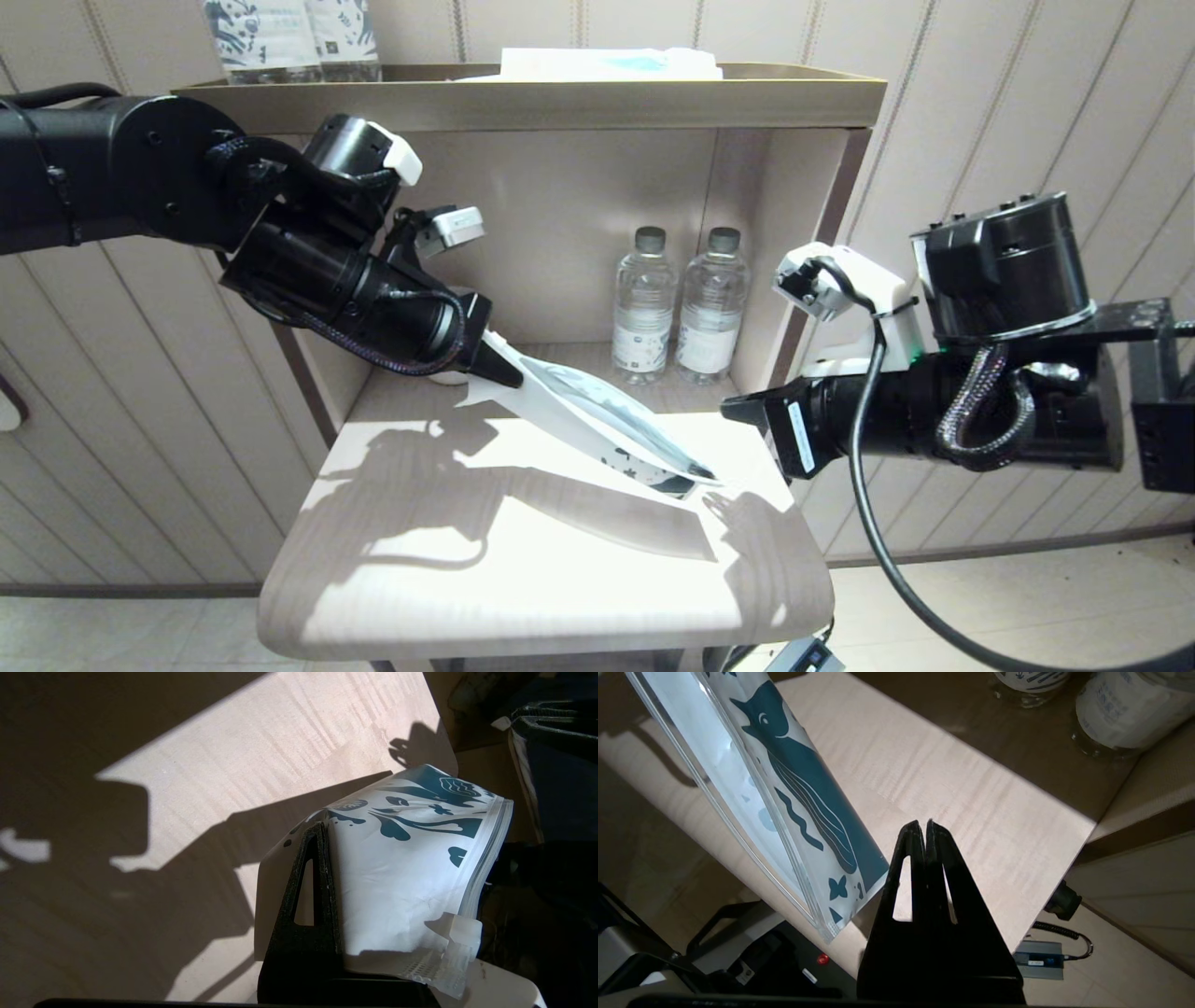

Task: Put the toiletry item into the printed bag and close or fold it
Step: Hand it to the other hand

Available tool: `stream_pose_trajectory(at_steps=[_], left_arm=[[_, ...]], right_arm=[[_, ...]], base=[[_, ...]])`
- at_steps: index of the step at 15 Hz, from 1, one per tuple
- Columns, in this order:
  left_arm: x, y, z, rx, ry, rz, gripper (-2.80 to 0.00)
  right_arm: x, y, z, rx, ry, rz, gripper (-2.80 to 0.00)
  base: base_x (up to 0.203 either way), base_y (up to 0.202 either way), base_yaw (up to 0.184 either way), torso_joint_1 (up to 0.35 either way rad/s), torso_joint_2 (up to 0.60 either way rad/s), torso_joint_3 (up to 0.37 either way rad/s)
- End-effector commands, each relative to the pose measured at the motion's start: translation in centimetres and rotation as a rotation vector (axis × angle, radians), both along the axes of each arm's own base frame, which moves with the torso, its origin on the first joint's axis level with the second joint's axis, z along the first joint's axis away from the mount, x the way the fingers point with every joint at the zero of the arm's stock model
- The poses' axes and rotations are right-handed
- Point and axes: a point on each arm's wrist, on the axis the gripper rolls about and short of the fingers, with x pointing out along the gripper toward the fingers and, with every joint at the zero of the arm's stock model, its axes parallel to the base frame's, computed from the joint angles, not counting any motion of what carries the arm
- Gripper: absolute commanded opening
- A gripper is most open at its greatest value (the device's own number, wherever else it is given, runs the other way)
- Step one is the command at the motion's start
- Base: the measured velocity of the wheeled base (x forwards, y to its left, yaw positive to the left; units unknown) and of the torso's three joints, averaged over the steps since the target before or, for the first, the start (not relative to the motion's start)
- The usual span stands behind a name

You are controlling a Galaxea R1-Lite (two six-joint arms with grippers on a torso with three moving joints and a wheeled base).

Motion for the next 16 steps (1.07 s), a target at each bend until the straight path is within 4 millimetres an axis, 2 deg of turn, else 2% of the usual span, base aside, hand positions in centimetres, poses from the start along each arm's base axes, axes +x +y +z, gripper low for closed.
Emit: stream_pose_trajectory(at_steps=[1,7,8,9,11,13,15,16], left_arm=[[0.1,0.0,-0.3,0.004,0.013,-0.002,-2.80],[0.1,-0.1,-0.3,0.003,0.014,-0.003,-2.80],[0.1,-0.1,-0.3,0.002,0.013,-0.002,-2.80],[0.1,0.0,-0.1,0.000,0.009,-0.002,-2.80],[0.1,0.4,0.1,-0.002,0.002,0.011,-2.80],[0.3,0.6,0.2,-0.003,0.004,0.017,-2.80],[0.3,0.6,0.3,-0.002,0.011,0.017,-2.80],[0.2,0.7,0.4,-0.001,0.011,0.017,-2.80]], right_arm=[[0.0,0.0,0.0,0.000,0.000,0.001,-2.80],[-0.3,-0.2,0.0,0.001,-0.012,0.006,-2.80],[-0.5,-0.2,-0.2,-0.008,-0.007,0.009,0.00],[-0.6,-0.3,-0.7,-0.024,-0.002,0.013,0.00],[-1.0,-0.8,-0.2,-0.031,-0.047,0.031,0.00],[-1.2,-3.1,0.1,-0.022,-0.073,0.077,0.00],[-2.5,-4.7,0.5,0.059,-0.073,0.259,0.00],[-2.7,-5.7,0.0,0.049,-0.084,0.290,0.00]], base=[[0.000,0.000,0.000,0.000,0.00,0.000],[0.000,0.000,0.000,0.000,0.00,0.000],[0.000,0.000,0.000,0.000,0.00,0.000],[0.000,0.000,0.000,0.000,0.00,0.000],[0.000,0.000,0.000,0.000,0.00,0.000],[0.000,0.000,0.000,0.000,0.00,0.000],[0.000,0.000,0.000,0.000,0.00,0.000],[0.000,0.000,0.000,0.000,0.00,0.000]])
